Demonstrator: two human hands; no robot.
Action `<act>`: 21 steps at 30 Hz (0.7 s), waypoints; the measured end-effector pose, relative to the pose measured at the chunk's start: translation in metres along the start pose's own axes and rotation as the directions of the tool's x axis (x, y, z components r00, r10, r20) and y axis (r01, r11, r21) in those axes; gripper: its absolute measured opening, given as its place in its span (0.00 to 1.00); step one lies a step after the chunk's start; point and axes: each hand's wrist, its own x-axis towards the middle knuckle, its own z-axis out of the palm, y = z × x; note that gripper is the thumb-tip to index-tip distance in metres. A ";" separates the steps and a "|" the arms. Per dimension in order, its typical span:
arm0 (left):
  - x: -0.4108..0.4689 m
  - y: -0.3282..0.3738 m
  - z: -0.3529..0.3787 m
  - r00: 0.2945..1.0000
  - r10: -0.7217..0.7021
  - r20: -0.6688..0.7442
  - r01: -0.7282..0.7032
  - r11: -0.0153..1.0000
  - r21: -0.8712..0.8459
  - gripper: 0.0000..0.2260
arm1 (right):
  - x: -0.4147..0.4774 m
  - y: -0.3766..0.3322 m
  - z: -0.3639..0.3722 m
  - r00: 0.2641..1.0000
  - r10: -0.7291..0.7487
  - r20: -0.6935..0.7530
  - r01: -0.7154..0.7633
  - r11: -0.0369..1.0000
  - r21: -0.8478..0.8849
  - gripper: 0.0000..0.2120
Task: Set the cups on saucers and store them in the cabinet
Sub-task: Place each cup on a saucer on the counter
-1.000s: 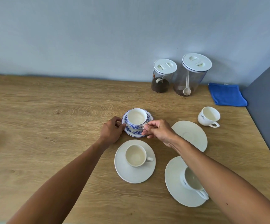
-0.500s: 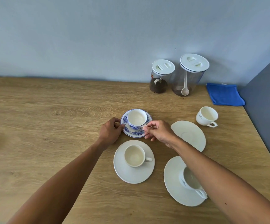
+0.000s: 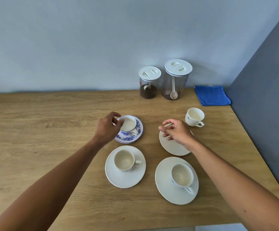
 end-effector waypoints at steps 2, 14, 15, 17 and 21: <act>-0.001 0.022 0.012 0.998 0.053 0.023 -0.053 0.999 -0.006 0.10 | -0.009 0.005 -0.023 0.999 -0.004 -0.054 0.004 1.000 0.003 0.14; -0.010 0.099 0.112 0.928 0.021 0.372 -0.048 0.997 0.064 0.17 | -0.024 0.047 -0.111 0.896 0.051 -0.441 -0.086 0.994 -0.060 0.12; -0.012 0.099 0.119 0.921 -0.009 0.390 -0.028 0.996 0.088 0.18 | -0.023 0.050 -0.113 0.893 0.060 -0.446 -0.094 0.994 -0.055 0.12; -0.014 0.098 0.129 0.906 -0.062 0.418 0.008 0.992 0.128 0.19 | -0.019 0.055 -0.114 0.897 0.083 -0.434 -0.108 0.994 -0.034 0.12; -0.018 0.096 0.137 0.889 -0.119 0.442 0.035 0.980 0.194 0.21 | -0.013 0.060 -0.111 0.904 0.099 -0.415 -0.100 0.995 0.020 0.10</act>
